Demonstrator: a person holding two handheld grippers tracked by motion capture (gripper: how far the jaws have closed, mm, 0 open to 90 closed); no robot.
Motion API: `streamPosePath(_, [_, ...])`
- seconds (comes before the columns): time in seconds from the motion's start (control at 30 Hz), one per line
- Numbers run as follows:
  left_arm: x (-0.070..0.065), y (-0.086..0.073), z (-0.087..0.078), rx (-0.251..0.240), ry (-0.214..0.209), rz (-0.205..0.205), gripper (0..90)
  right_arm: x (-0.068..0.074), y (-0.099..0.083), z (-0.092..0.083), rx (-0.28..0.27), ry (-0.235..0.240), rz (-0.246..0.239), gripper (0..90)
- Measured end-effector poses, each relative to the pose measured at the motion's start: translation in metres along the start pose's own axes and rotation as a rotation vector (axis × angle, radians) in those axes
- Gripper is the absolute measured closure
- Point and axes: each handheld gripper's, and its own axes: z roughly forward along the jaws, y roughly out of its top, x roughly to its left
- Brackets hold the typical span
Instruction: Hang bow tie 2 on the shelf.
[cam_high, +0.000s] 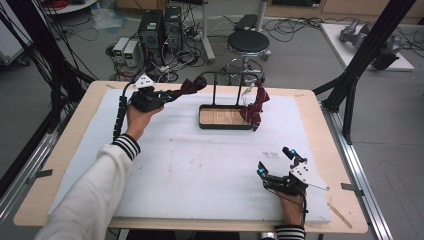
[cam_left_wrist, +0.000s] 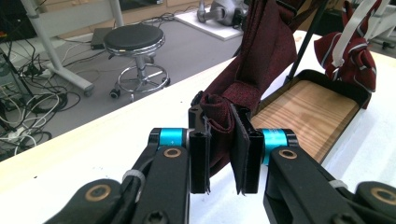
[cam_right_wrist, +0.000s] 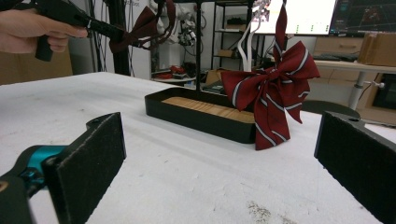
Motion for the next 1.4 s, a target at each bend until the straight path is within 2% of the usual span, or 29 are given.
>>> streamPosePath(0.1, [0.001, 0.0, -0.001, 0.002, -0.006, -0.008, 76.1, 0.0, 0.0, 0.0, 0.0, -0.001, -0.001, 1.1])
streamPosePath(0.2, [0.002, 0.0, -0.002, -0.002, -0.006, -0.016, 65.8, 0.0, 0.0, 0.0, -0.003, -0.002, 0.002, 1.1])
streamPosePath(0.23, [0.003, 0.0, -0.002, -0.008, -0.011, -0.011, 61.4, 0.0, 0.0, 0.0, -0.004, -0.002, 0.007, 1.1])
streamPosePath(0.3, [0.004, 0.0, -0.003, -0.015, -0.01, -0.007, 44.0, -0.001, 0.0, 0.0, -0.005, 0.0, 0.006, 1.1])
streamPosePath(0.37, [0.005, -0.001, -0.004, -0.036, -0.032, -0.02, 32.0, -0.001, 0.0, -0.001, -0.005, 0.001, 0.009, 1.1])
streamPosePath(0.47, [0.005, 0.001, -0.01, -0.079, -0.042, -0.001, 22.3, -0.001, 0.0, -0.001, -0.005, 0.0, 0.008, 1.1])
streamPosePath(0.57, [0.001, 0.003, -0.023, -0.153, -0.08, 0.024, 21.1, -0.001, 0.0, -0.001, -0.007, -0.001, 0.01, 1.1])
streamPosePath(0.67, [-0.005, 0.002, -0.039, -0.195, -0.097, 0.05, 21.0, -0.001, 0.0, -0.001, -0.005, 0.001, 0.012, 1.1])
streamPosePath(0.83, [-0.014, -0.011, -0.071, -0.249, -0.094, 0.077, 20.7, -0.001, 0.0, -0.001, -0.005, 0.0, 0.014, 1.1])
streamPosePath(0.93, [-0.02, -0.028, -0.095, -0.278, -0.071, 0.095, 20.7, -0.001, 0.0, -0.001, -0.007, -0.001, 0.011, 1.1])
streamPosePath(1.0, [-0.021, -0.037, -0.104, -0.283, -0.066, 0.092, 20.5, -0.001, 0.0, -0.001, -0.005, -0.002, 0.008, 1.1])
streamPosePath(1.07, [-0.025, -0.053, -0.119, -0.308, -0.058, 0.089, 20.4, 0.0, 0.0, -0.001, -0.004, -0.003, 0.006, 1.1])
streamPosePath(1.17, [-0.029, -0.072, -0.134, -0.319, -0.057, 0.072, 20.3, 0.001, 0.0, 0.0, -0.006, -0.003, -0.007, 1.1])
streamPosePath(1.33, [-0.037, -0.101, -0.148, -0.308, -0.061, 0.037, 19.6, 0.001, 0.0, 0.0, -0.005, -0.004, -0.015, 1.1])
streamPosePath(1.4, [-0.041, -0.11, -0.151, -0.313, -0.045, 0.033, 19.5, 0.002, 0.0, 0.0, -0.002, -0.004, -0.02, 1.1])
